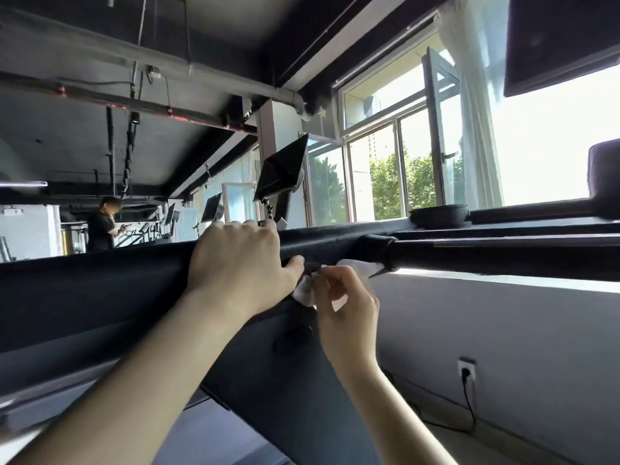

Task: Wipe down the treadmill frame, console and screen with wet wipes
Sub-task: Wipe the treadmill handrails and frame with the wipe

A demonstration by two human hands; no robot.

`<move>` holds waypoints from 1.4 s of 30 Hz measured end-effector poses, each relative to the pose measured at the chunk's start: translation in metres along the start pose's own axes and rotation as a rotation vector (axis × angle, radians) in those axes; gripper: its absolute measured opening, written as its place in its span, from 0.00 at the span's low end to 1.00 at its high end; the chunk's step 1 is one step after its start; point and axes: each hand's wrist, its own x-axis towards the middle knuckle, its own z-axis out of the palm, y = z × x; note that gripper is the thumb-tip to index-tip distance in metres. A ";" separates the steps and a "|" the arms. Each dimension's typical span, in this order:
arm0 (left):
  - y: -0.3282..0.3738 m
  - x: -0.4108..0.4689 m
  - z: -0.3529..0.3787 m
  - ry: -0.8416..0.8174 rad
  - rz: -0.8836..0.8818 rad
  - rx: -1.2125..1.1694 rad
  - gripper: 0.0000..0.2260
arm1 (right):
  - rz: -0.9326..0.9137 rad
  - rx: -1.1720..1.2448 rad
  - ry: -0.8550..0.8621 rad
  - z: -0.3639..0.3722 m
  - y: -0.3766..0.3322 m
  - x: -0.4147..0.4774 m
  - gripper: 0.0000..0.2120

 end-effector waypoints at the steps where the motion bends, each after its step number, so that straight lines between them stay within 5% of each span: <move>1: 0.000 0.000 0.000 -0.001 0.000 0.001 0.28 | 0.034 -0.003 0.022 -0.001 0.007 0.004 0.03; 8: 0.000 0.001 0.002 0.007 -0.007 0.009 0.26 | 0.087 -0.084 0.096 0.000 0.006 0.013 0.06; 12: -0.001 0.002 0.002 0.003 -0.002 -0.003 0.27 | 0.282 0.211 0.070 -0.008 -0.012 0.015 0.07; 18: -0.002 0.001 -0.002 -0.009 0.008 -0.062 0.21 | 0.606 0.786 -0.371 -0.017 -0.034 0.014 0.08; 25: 0.002 0.000 -0.003 0.016 -0.009 -0.005 0.23 | 0.593 0.792 -0.247 -0.031 -0.025 0.013 0.07; 30: 0.003 0.000 -0.005 0.015 -0.007 0.014 0.24 | 0.629 1.013 -0.284 -0.032 -0.029 0.018 0.04; 33: 0.003 -0.001 -0.004 0.016 -0.006 0.018 0.25 | 0.534 0.769 -0.219 -0.022 -0.020 0.016 0.03; 39: 0.002 0.000 -0.002 0.028 -0.006 0.030 0.24 | -0.010 -0.145 0.096 0.004 0.004 -0.001 0.06; 42: 0.002 -0.001 0.000 0.036 0.003 0.047 0.25 | -0.130 -0.337 0.164 0.009 0.005 0.002 0.02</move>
